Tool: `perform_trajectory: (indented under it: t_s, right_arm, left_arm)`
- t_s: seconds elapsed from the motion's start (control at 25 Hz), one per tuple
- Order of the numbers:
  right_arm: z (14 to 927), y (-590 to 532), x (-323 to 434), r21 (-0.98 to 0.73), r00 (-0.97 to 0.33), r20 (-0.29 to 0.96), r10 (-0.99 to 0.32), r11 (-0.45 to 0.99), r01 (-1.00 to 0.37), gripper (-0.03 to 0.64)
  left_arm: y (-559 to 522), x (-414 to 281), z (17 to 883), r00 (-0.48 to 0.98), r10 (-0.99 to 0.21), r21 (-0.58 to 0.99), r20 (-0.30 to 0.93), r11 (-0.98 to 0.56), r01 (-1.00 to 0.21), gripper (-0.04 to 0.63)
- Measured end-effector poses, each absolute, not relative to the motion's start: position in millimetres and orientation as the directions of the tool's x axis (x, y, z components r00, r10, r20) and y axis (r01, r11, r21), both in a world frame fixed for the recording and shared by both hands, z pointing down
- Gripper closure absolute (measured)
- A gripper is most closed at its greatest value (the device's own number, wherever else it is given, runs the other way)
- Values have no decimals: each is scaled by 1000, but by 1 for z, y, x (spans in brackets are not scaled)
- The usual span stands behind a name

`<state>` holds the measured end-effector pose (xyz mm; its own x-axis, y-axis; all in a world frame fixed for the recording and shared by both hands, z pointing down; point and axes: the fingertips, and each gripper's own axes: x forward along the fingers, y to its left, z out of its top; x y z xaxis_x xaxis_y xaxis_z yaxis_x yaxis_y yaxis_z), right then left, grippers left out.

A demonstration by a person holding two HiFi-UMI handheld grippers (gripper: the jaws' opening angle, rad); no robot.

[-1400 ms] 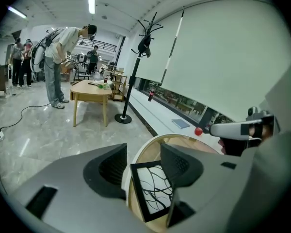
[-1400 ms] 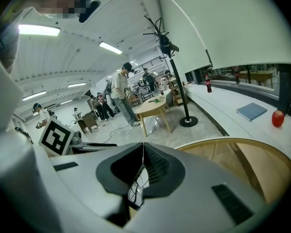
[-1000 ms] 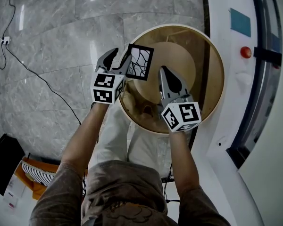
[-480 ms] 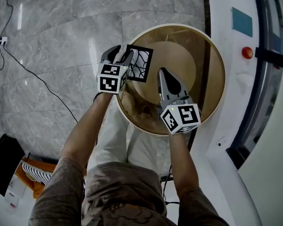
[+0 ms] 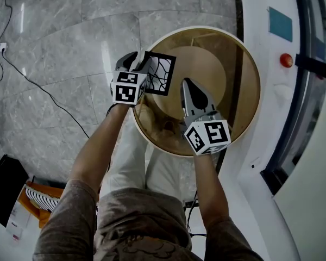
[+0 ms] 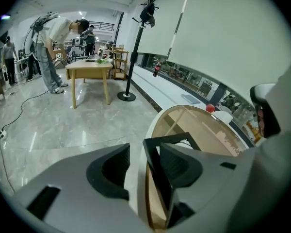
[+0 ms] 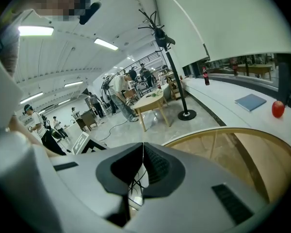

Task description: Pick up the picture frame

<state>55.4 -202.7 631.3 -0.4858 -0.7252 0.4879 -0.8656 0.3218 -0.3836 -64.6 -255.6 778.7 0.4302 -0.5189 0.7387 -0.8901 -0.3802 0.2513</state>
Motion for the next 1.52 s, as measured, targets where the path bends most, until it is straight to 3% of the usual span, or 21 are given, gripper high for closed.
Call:
perform_trajectory:
  t_s: [0.8,1.52]
  right_arm:
    - [638,-200,52,-400,-495,493,-716,319,-859,597]
    - [654,-197,48,-407,-493,515,-701,307,-861,597]
  left_arm:
    - [-256,-81,776,396,-542,236,741,-343,-909,413]
    - [-265,-68,781,607,-489,516,626,-323,-793,405]
